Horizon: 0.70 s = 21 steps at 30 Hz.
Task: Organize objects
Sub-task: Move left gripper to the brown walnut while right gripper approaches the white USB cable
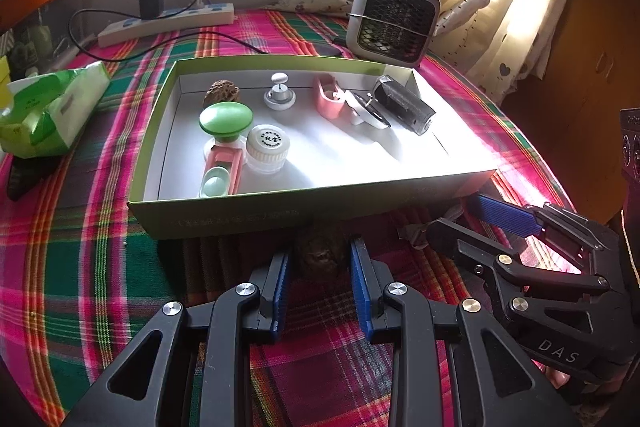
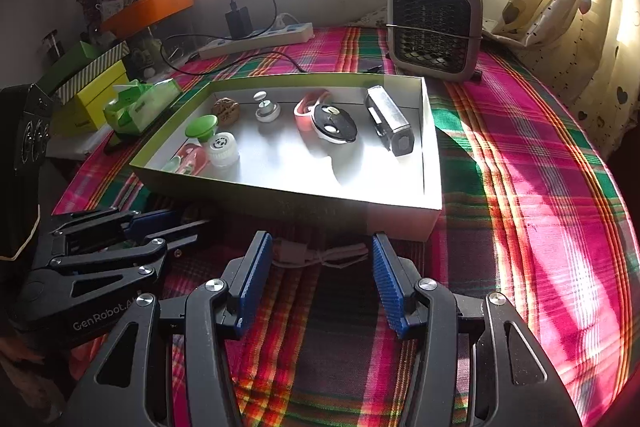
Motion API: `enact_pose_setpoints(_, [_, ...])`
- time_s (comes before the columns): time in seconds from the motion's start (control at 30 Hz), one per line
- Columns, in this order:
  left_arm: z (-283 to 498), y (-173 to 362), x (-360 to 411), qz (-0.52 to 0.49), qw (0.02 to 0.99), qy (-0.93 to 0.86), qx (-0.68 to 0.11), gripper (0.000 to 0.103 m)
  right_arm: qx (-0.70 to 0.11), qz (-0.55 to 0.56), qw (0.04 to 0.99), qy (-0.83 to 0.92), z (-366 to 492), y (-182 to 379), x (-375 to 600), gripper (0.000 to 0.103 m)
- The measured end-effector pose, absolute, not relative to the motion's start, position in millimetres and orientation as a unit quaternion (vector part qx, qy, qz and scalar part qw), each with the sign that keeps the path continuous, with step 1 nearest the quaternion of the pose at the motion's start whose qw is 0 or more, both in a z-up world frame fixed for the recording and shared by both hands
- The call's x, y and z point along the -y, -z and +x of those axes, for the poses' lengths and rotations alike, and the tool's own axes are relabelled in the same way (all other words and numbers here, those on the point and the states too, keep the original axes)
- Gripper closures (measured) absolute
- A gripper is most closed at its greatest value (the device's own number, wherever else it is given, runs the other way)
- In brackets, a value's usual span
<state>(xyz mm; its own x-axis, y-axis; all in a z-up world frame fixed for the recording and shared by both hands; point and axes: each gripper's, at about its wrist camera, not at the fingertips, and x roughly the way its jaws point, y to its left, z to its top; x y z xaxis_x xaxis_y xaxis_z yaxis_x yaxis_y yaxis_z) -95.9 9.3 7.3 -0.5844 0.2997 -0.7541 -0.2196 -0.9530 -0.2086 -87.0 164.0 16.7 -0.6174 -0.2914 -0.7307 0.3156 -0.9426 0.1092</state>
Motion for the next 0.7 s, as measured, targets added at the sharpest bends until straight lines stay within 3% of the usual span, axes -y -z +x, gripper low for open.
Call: enact_pose_setpoints(0.7, [-93.9,-5.9,1.4,-0.429,0.157,-0.887,0.067,0.078,-0.011,0.414,0.091,0.905,-88.8,-14.7,-149.5,0.044])
